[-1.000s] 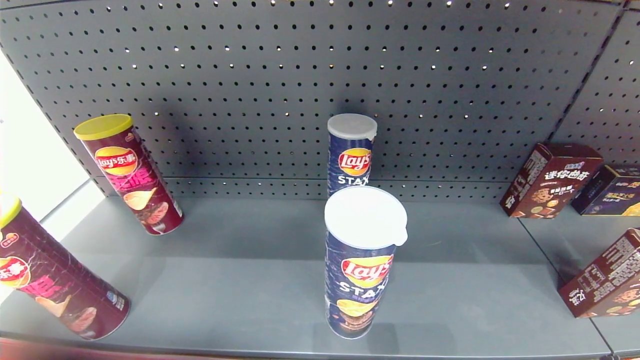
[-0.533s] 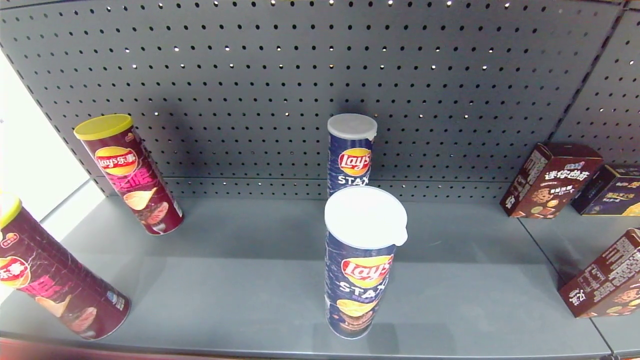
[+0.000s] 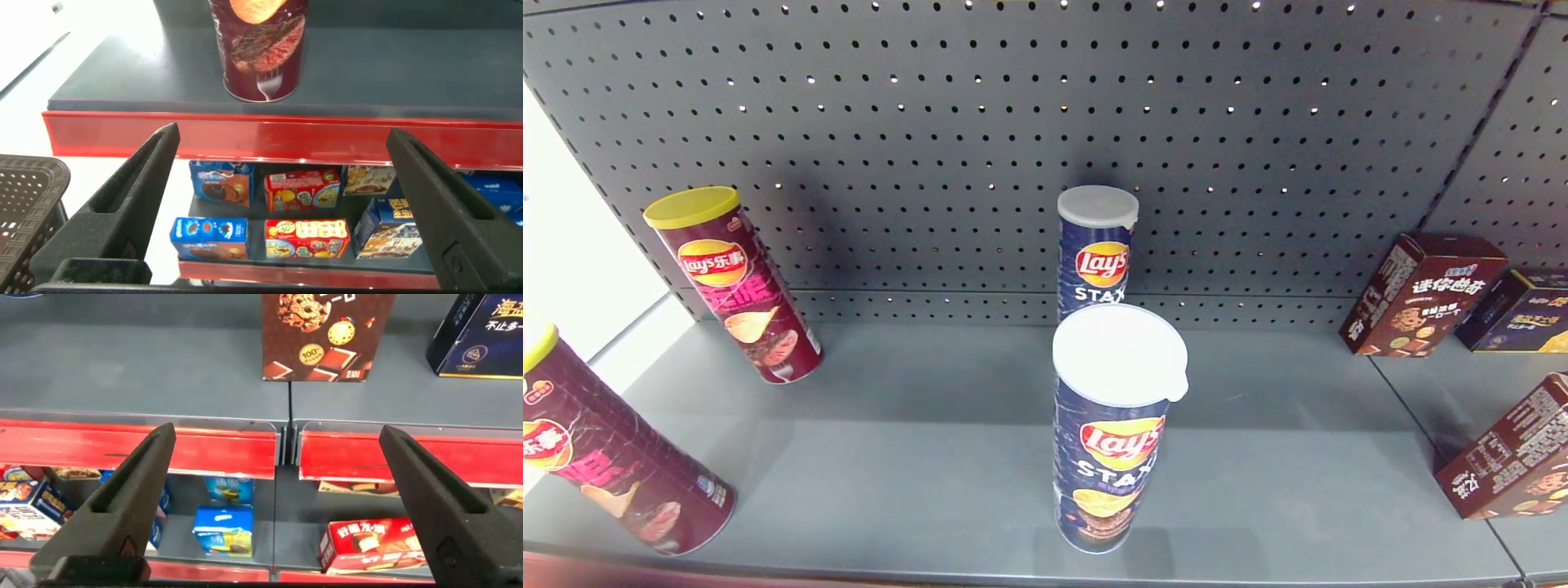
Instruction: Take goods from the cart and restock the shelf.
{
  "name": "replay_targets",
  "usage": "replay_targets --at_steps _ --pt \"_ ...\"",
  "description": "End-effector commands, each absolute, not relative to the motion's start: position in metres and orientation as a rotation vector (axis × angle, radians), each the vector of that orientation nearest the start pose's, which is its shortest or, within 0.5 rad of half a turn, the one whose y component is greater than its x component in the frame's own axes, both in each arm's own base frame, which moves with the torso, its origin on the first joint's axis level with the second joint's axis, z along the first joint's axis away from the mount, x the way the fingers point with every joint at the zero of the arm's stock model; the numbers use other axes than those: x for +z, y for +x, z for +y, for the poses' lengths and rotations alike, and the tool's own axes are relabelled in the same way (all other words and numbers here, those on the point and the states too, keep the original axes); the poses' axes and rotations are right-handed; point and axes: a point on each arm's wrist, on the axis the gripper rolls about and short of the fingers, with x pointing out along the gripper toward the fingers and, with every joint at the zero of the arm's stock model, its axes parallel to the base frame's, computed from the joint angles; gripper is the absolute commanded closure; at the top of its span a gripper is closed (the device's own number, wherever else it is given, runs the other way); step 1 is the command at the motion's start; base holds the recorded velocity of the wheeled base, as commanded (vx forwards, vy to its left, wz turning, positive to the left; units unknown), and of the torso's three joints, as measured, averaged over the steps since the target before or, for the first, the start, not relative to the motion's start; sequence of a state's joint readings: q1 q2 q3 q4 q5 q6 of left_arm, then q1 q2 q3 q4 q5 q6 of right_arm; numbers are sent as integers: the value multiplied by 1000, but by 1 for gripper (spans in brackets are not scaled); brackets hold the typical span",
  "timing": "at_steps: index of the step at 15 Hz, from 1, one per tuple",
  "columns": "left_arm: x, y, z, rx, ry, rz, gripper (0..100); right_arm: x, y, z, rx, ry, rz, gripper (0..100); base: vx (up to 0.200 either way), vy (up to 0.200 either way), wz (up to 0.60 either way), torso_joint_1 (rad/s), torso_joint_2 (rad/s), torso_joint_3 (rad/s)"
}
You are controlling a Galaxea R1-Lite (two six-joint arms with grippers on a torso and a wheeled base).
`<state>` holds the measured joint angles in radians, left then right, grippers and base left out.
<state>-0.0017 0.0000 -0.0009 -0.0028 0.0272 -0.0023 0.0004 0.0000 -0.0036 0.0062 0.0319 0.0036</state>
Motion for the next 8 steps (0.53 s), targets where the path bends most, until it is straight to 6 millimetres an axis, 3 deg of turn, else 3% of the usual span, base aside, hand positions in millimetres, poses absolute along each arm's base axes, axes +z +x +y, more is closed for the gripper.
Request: replay_targets --at_steps 1,8 --pt "76 -23 1 26 -3 -3 0 76 -23 1 34 3 5 0 0 0 0 0 0 0" --pt "76 -23 1 25 -5 -5 0 76 -23 1 35 0 5 0 0 0 0 0 0 0"
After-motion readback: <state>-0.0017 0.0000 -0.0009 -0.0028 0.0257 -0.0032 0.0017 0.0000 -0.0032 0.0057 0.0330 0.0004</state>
